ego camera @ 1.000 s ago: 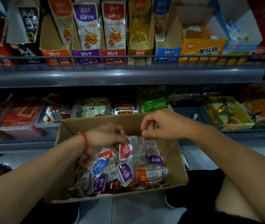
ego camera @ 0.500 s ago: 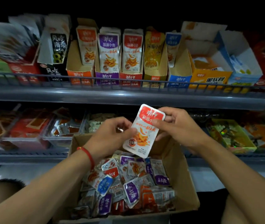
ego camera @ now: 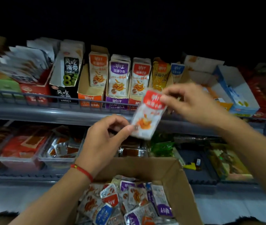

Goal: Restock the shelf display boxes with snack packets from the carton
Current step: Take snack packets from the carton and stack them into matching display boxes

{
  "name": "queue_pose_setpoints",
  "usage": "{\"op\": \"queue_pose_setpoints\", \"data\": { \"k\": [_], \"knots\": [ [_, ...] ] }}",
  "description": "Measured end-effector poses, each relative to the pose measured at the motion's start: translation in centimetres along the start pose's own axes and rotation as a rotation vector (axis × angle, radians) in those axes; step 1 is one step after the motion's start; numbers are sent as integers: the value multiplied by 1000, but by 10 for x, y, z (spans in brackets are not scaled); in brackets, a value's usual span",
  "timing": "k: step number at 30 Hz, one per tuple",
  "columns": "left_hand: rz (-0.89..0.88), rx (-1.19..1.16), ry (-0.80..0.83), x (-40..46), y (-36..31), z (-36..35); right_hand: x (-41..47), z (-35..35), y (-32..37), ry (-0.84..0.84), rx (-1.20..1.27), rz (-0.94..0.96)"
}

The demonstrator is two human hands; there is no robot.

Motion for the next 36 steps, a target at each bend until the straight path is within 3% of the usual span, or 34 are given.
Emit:
{"op": "queue_pose_setpoints", "data": {
  "k": [4,6,11,24,36],
  "knots": [
    [49,34,-119,9,15,13,59,42,5,-368,-139,104],
    [73,26,-139,13,18,17,84,48,3,-446,-233,126],
    [104,-5,-156,15,19,22,119,21,-8,-386,-405,184],
    [133,-73,-111,12,17,27,135,-38,-32,-189,-440,82],
    [115,-18,-105,12,17,27,141,-43,-42,-356,-441,37]
  ]
}}
Point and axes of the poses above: each hand's wrist, its own x-axis towards the middle knuckle, its own z-axis out of the back of the hand, y = z × x, the point moved 4 cm from there along x, towards the middle knuckle, and after that the axes turned 10 degrees about -y, right-handed, at the moved point
